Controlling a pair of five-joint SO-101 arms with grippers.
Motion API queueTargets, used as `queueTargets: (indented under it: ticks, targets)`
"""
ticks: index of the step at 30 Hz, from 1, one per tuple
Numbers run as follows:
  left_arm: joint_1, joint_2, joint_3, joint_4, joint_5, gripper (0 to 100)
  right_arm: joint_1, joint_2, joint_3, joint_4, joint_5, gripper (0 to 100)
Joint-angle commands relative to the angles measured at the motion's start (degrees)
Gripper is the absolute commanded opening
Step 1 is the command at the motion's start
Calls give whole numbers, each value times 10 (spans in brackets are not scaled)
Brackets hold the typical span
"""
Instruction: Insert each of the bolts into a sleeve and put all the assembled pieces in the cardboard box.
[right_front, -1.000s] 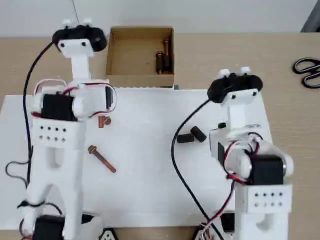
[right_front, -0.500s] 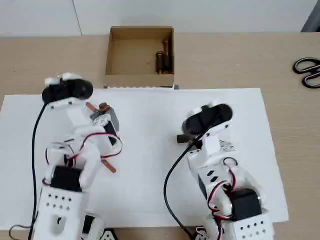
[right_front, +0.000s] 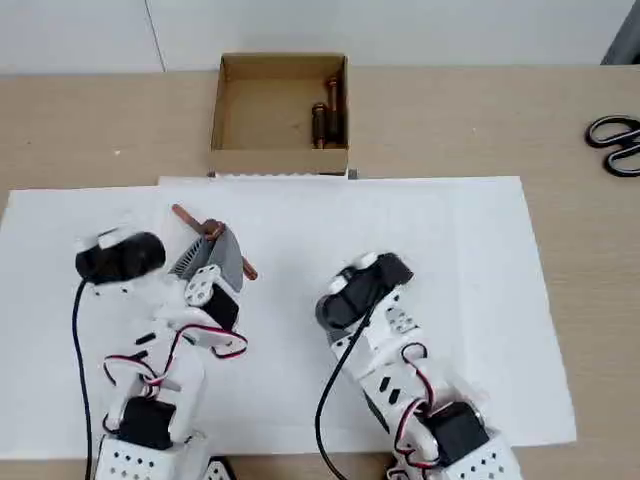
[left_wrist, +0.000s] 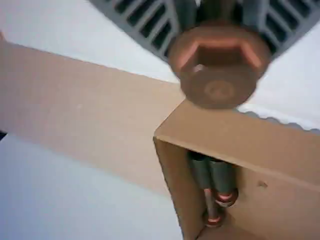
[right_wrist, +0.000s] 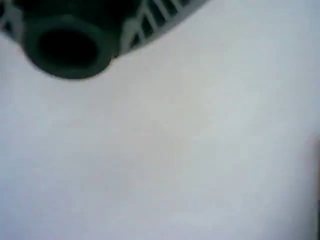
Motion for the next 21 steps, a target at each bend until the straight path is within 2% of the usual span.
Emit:
queueTargets:
  ticks: [1,8,12,18,21]
  targets:
    - [4,-68,15,-17,30,5,-32,-63,28,-16,0,2]
    - [76,-92,38,-16,63,5,-80,-62,42,-17,4,2]
    - [129,-92,36,-16,66,5,-81,-63,42,-26,61,2]
    - [147,-91,36,-15,64,5,-79,-62,44,-60,101,2]
    - [147,-91,30,14,63,5,-78,-62,49,-59,101,2]
